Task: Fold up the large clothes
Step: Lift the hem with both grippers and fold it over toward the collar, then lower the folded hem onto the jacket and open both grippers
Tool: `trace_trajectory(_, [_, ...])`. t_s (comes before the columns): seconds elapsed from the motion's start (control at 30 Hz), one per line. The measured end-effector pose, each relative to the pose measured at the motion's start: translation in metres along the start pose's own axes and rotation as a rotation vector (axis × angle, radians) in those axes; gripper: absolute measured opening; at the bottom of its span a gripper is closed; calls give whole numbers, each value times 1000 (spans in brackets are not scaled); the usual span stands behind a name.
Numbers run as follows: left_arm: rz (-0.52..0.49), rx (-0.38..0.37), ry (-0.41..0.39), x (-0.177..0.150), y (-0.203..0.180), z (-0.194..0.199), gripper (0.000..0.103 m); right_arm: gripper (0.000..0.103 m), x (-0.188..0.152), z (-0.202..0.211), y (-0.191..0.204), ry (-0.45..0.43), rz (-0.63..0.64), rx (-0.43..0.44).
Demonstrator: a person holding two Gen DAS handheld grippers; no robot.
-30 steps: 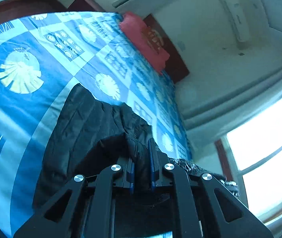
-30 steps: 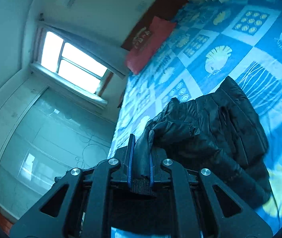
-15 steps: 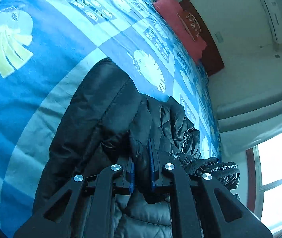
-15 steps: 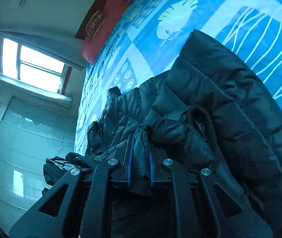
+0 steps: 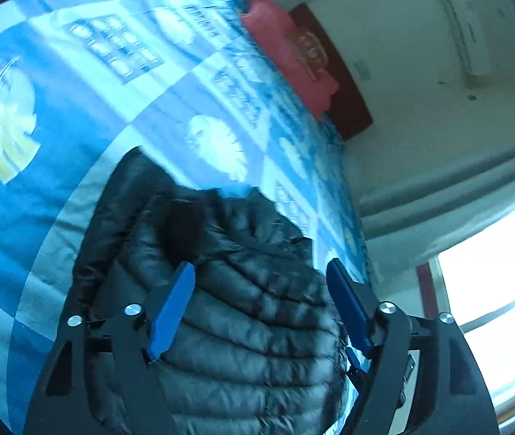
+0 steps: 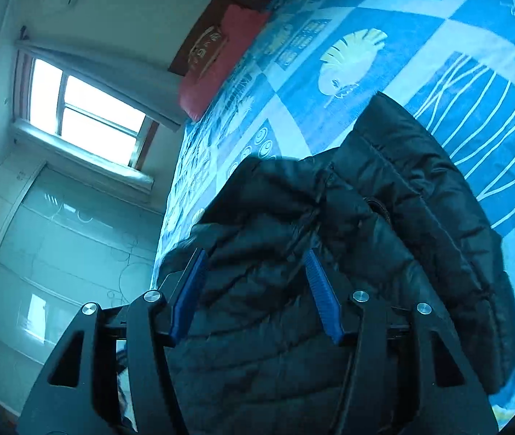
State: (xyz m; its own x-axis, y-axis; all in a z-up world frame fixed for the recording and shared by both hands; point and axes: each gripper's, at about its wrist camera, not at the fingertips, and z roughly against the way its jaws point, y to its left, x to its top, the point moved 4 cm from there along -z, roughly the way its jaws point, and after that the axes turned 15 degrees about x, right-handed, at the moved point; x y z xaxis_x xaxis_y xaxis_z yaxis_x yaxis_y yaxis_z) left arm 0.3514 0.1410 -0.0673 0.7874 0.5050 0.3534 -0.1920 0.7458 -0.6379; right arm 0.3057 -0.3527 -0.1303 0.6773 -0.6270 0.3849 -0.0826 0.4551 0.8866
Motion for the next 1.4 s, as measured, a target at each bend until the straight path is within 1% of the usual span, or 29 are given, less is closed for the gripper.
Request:
trace_trajectory(0.1, [-65,42,-26,2,-4,2,76,56,4,4,2,7,50,-43])
trace_trajectory(0.17, [-89,80,-15,5,3,-5,76,56,8,2,1,16,69,-51])
trace_trajectory(0.27, [-125,150,-29,10,15,-13,76,56,18,-9,-4,56,119,-115])
trace_trajectory(0.3, [-157,177,-41,12,18,-16,76,56,23,-14,-5,73,147,-145])
trace_trajectory(0.4, [-250,228,-63,16,19,-24,76,57,33,-26,-6,117,205,-166])
trace_trajectory(0.43, [-285,237,-58,17,19,-29,76,58,35,-31,-5,133,228,-175])
trace_trajectory(0.5, [-330,231,-36,18,19,-38,76,64,40,-41,-2,166,288,-200])
trace_trajectory(0.57, [-373,231,7,19,19,-52,76,66,44,-52,-1,199,342,-245])
trace_trajectory(0.63, [-391,230,29,19,19,-60,76,66,46,-60,-2,219,361,-264])
trace_trajectory(0.73, [-414,231,46,19,18,-68,76,66,47,-73,-9,260,359,-266])
trace_trajectory(0.77, [-422,232,49,19,17,-70,76,63,47,-77,-11,271,363,-272])
trace_trajectory(0.8, [-429,236,51,19,16,-71,73,50,46,-80,-12,278,378,-288])
trace_trajectory(0.83, [-442,246,53,19,14,-72,68,41,45,-82,-13,285,391,-305])
trace_trajectory(0.87, [-457,261,54,18,12,-74,59,29,43,-83,-13,290,399,-313])
trace_trajectory(0.9, [-477,289,48,17,11,-75,50,23,40,-84,-12,288,413,-314])
trace_trajectory(0.93, [-499,317,43,15,9,-75,44,20,38,-83,-11,283,425,-314])
trace_trajectory(0.97, [-513,328,39,14,7,-75,38,16,37,-82,-8,276,435,-314])
trace_trajectory(1.0, [-532,345,19,11,3,-73,30,11,36,-80,-4,262,447,-311])
trace_trajectory(1.1, [-581,369,-39,8,-11,-62,17,7,36,-74,11,229,489,-315])
trace_trajectory(1.17, [-601,388,-79,10,-21,-56,15,7,41,-71,22,199,516,-317])
trace_trajectory(1.3, [-594,421,-150,30,-41,-54,13,6,62,-72,36,126,529,-323])
trace_trajectory(1.4, [-582,455,-161,43,-49,-68,13,6,78,-83,32,102,508,-345])
